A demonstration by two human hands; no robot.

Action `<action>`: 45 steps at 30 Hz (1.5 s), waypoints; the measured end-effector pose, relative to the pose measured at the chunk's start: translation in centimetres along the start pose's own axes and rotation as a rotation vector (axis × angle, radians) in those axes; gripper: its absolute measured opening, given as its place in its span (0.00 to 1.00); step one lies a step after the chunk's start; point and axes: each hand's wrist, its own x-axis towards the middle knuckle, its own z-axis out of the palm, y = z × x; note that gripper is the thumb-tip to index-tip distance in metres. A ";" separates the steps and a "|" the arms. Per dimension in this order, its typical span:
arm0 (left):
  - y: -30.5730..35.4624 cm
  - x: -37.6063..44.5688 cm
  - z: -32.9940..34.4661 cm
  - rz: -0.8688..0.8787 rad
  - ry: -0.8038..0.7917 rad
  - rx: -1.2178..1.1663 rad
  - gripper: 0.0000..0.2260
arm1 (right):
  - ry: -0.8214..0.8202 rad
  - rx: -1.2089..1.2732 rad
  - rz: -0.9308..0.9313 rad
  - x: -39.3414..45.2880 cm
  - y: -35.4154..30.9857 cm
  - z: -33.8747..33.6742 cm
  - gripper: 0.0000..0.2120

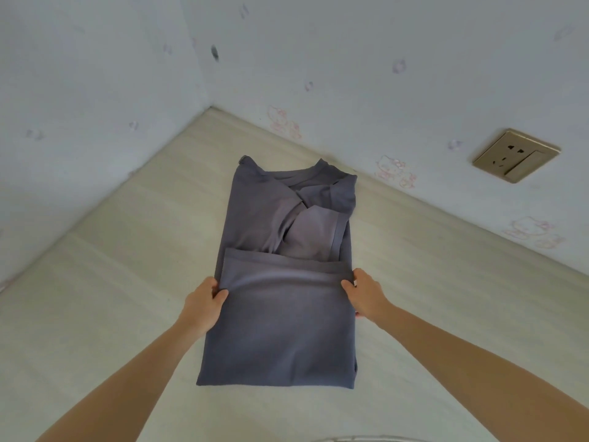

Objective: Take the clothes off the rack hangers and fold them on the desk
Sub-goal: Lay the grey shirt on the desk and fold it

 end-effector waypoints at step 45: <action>3.5 6.6 -2.7 -0.246 -0.270 -0.625 0.27 | 0.003 0.149 0.117 6.3 -4.0 -1.5 0.22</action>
